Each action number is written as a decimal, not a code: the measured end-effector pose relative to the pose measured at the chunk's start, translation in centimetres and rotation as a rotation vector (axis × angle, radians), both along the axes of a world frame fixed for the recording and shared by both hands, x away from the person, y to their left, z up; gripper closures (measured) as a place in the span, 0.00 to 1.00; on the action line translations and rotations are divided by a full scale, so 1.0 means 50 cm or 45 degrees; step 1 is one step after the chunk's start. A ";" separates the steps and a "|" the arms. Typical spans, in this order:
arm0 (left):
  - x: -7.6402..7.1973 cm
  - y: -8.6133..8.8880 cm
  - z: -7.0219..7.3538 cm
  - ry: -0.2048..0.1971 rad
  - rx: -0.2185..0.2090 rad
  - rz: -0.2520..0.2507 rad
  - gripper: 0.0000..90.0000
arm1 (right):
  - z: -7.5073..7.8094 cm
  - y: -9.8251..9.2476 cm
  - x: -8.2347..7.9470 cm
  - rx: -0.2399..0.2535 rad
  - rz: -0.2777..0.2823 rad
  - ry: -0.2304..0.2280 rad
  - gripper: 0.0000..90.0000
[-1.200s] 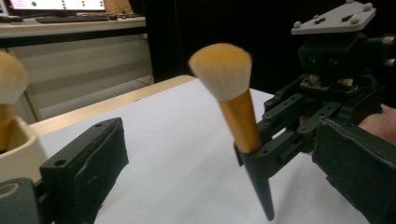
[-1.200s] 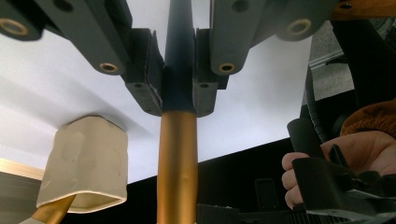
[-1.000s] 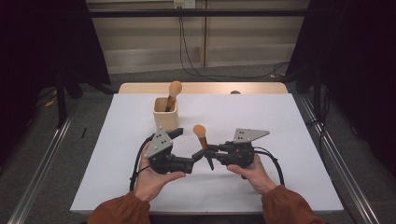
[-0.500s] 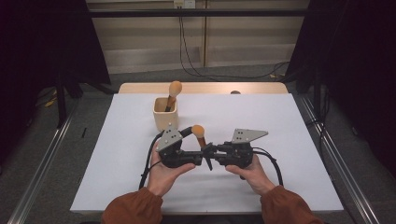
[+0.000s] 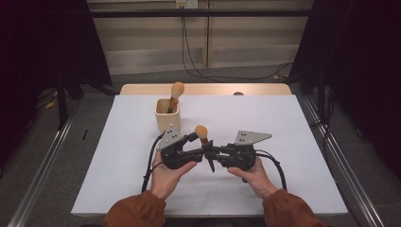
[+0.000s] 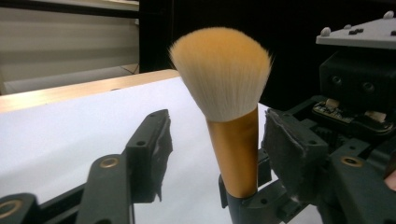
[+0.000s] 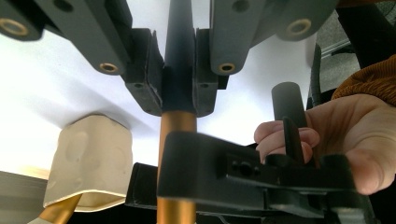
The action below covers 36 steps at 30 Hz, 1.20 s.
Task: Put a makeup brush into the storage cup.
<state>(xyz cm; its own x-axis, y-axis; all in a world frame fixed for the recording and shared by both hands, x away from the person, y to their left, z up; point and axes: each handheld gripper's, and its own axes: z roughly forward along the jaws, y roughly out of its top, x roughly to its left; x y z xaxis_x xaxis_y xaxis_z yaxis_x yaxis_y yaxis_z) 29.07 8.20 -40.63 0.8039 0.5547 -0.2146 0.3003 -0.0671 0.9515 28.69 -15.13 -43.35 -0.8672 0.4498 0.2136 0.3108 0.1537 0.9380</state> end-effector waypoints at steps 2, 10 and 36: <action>-0.001 0.000 0.000 0.007 -0.007 0.000 0.50 | 0.001 -0.001 0.000 0.006 -0.010 0.001 0.84; 0.000 -0.002 -0.001 0.009 0.016 0.001 0.57 | 0.002 -0.002 0.000 0.011 -0.025 -0.004 0.84; -0.003 -0.012 -0.001 -0.032 0.020 -0.064 0.78 | 0.000 0.005 0.001 -0.002 -0.039 0.001 0.81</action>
